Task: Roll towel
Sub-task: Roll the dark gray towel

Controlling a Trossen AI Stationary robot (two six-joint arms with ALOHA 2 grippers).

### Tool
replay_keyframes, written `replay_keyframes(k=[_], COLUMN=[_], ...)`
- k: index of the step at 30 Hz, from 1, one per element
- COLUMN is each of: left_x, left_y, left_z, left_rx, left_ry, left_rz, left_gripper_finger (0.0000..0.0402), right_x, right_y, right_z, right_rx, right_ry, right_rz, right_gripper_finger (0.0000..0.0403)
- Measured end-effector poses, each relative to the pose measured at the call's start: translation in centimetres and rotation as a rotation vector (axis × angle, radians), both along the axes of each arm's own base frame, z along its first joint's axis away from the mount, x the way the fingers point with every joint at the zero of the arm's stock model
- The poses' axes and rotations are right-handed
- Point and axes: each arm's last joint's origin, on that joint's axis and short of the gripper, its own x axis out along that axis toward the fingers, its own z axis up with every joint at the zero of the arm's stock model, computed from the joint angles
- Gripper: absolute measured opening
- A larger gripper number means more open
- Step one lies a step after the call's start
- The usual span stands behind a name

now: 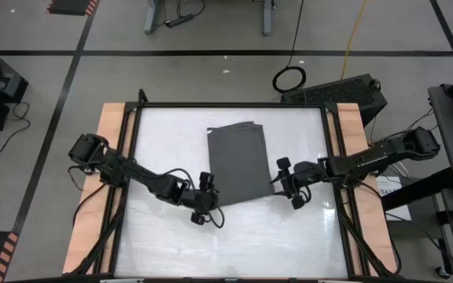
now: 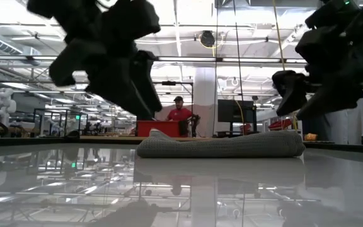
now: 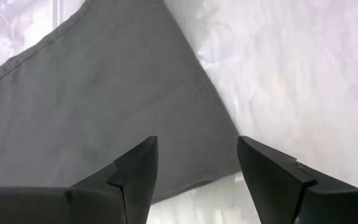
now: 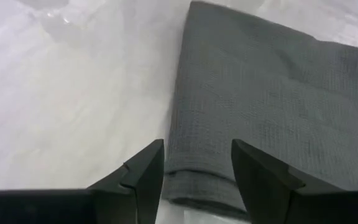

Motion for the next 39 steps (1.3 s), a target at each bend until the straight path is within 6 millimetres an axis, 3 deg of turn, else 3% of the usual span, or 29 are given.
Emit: replay_keyframes(k=[9, 15, 21, 29, 39], left_x=[-0.1, 0.8, 0.8, 0.5, 0.6], left_y=[0.0, 0.0, 0.5, 0.4, 0.1], left_z=[-4.7, -6.4, -6.7, -5.6, -5.8], left_rx=[0.049, 0.091, 0.049, 0.006, -0.092], left_ry=[0.009, -0.017, 0.016, 0.013, 0.034], left_rz=[-0.03, 0.0, -0.006, -0.036, -0.114], left_gripper_finger=[0.0226, 0.0226, 0.0226, 0.0226, 0.0226], right_x=[1.5, 1.7, 1.8, 1.8, 2.0], right_y=[1.2, 1.2, 1.4, 1.4, 1.3], right_z=[-2.4, -4.2, -5.0, -5.2, -5.1], right_rx=[-0.127, -0.121, -0.011, 0.084, 0.155], right_ry=[0.008, 0.094, 0.147, 0.171, 0.154], right_rz=[0.043, -0.009, -0.095, -0.179, -0.234], right_gripper_finger=[0.0178, 0.0178, 0.0154, 0.0015, 0.0004])
